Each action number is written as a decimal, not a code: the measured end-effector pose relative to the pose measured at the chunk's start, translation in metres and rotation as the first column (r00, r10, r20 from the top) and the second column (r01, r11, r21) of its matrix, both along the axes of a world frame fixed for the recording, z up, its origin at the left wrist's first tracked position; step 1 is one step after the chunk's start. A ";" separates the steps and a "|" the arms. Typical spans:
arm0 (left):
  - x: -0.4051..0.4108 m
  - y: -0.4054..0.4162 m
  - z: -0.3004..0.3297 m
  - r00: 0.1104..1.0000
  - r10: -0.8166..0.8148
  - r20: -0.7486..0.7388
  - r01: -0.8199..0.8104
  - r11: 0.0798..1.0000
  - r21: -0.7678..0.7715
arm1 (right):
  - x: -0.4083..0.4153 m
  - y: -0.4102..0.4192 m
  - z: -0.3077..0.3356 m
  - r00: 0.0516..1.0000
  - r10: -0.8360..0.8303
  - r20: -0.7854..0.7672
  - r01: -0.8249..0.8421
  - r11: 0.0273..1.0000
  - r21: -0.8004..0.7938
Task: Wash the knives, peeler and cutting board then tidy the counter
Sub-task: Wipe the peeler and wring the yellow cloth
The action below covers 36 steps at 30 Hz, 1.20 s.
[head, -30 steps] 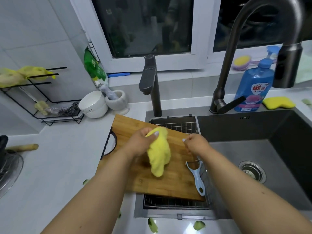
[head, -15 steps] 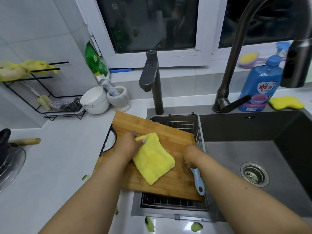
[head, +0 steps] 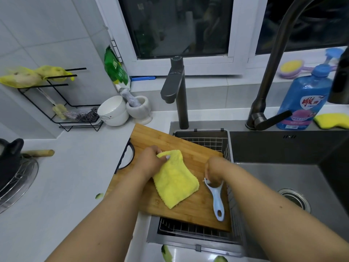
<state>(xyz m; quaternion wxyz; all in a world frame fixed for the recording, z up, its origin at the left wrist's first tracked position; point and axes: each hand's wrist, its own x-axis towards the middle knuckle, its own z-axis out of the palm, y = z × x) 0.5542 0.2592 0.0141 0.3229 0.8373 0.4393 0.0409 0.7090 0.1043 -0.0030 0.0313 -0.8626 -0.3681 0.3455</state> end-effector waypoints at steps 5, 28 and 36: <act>-0.002 -0.002 0.005 1.000 -0.011 0.021 0.011 1.000 0.011 | 0.022 0.015 0.044 0.981 -0.024 -0.191 0.072 0.967 0.245; -0.095 0.077 0.102 0.714 0.322 0.622 -0.247 0.947 -0.206 | -0.115 0.160 0.084 0.963 -0.001 -0.270 0.225 0.552 0.803; -0.113 0.155 0.126 0.706 0.302 0.640 -0.331 0.940 -0.078 | -0.170 0.255 0.101 0.998 -0.052 0.040 -0.011 0.471 0.882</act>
